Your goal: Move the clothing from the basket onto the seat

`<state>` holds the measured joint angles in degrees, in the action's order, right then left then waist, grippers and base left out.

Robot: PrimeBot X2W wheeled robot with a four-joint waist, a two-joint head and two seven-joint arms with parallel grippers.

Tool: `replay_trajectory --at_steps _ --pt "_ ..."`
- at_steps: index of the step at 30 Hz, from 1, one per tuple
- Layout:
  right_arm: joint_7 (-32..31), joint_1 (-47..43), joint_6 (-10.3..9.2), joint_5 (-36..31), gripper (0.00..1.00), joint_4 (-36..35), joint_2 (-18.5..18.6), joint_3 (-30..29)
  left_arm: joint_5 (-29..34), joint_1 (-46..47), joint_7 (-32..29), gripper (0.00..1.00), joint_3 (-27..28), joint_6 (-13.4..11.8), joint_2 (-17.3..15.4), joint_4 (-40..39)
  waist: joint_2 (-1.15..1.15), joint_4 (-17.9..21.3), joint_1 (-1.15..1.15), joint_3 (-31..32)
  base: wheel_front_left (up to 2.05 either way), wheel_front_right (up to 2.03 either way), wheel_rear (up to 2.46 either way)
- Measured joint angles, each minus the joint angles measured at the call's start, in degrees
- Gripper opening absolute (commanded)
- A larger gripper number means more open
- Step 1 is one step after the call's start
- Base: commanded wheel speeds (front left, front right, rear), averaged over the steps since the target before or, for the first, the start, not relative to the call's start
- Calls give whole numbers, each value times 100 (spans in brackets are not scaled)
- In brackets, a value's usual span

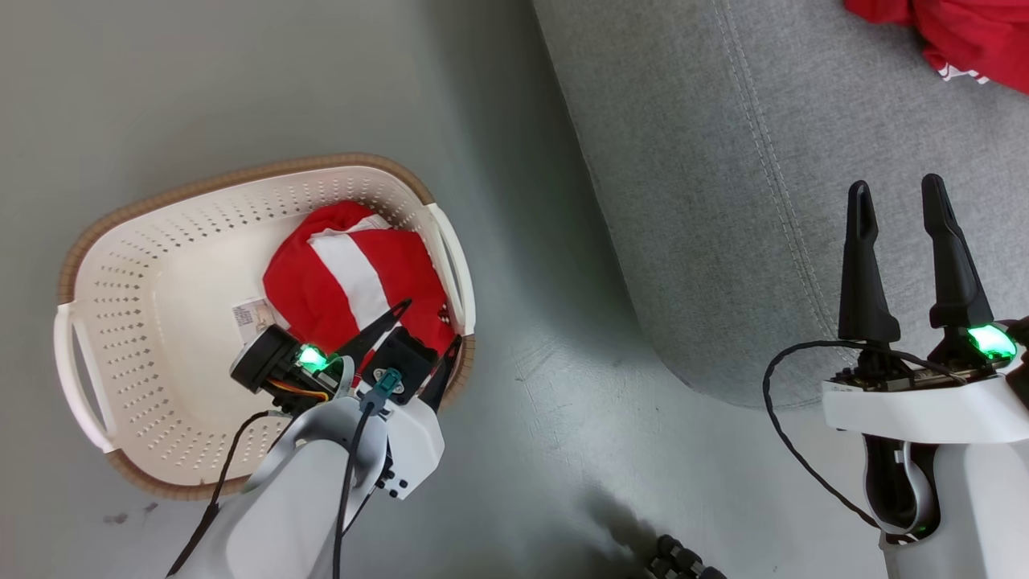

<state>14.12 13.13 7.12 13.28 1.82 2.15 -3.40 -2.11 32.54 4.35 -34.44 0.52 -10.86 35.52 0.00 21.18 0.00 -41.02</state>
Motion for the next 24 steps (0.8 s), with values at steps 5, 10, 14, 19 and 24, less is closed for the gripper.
replay_trajectory --at_steps 5,10,14,19,24 --pt "1 70 0 27 100 71 0 25 34 45 -89 100 -96 82 12 200 0 94 0 -75 0 0 0" --pt "7 129 0 52 100 122 0 51 33 101 -216 100 -96 123 12 371 0 179 0 -147 0 0 0" --pt "8 130 0 94 100 190 0 63 22 190 -283 100 -57 179 11 519 0 243 0 -209 0 0 0" --pt "8 147 0 125 100 203 -1 90 -29 220 -336 100 -4 187 4 671 0 317 0 -294 0 0 0" --pt "8 272 0 142 100 183 -1 92 -29 309 -394 100 9 209 -20 747 0 375 0 -385 0 0 0"
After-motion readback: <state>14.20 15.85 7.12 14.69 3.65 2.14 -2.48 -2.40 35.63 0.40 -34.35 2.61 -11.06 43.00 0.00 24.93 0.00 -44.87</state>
